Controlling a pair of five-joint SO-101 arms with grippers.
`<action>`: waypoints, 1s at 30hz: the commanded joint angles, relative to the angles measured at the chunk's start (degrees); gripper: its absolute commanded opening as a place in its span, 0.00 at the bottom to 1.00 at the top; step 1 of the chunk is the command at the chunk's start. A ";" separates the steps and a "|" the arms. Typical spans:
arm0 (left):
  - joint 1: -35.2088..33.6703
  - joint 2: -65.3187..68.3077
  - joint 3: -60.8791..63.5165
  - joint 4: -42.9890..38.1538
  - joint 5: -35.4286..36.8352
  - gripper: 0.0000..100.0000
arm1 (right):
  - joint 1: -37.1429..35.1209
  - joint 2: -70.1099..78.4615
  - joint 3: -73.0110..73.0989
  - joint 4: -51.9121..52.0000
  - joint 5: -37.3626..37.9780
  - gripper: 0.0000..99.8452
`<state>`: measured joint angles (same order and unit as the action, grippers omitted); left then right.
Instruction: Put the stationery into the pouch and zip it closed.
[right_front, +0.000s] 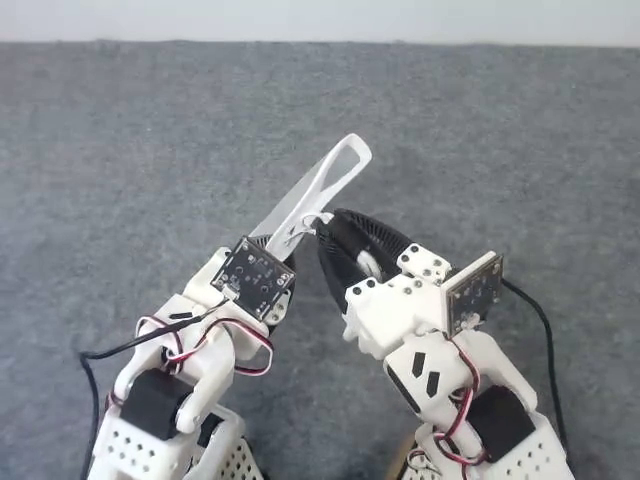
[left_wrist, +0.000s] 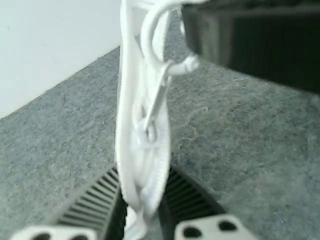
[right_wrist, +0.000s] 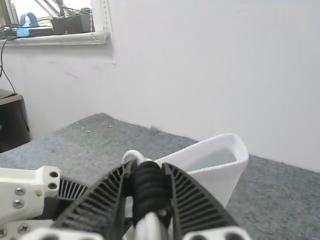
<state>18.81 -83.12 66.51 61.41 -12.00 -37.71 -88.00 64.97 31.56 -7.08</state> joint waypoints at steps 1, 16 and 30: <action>0.00 -0.62 -2.68 1.23 -0.53 0.01 | 2.24 -0.40 -1.32 -2.42 -0.35 0.01; 0.00 -0.62 -2.68 2.02 -0.62 0.01 | 8.40 -0.31 -1.23 -6.11 0.09 0.01; 0.00 -0.62 -2.68 2.11 -0.62 0.01 | 13.93 17.45 -6.59 -12.53 1.67 0.01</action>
<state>18.90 -83.21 65.10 61.41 -12.18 -27.96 -72.62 63.47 21.01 -5.67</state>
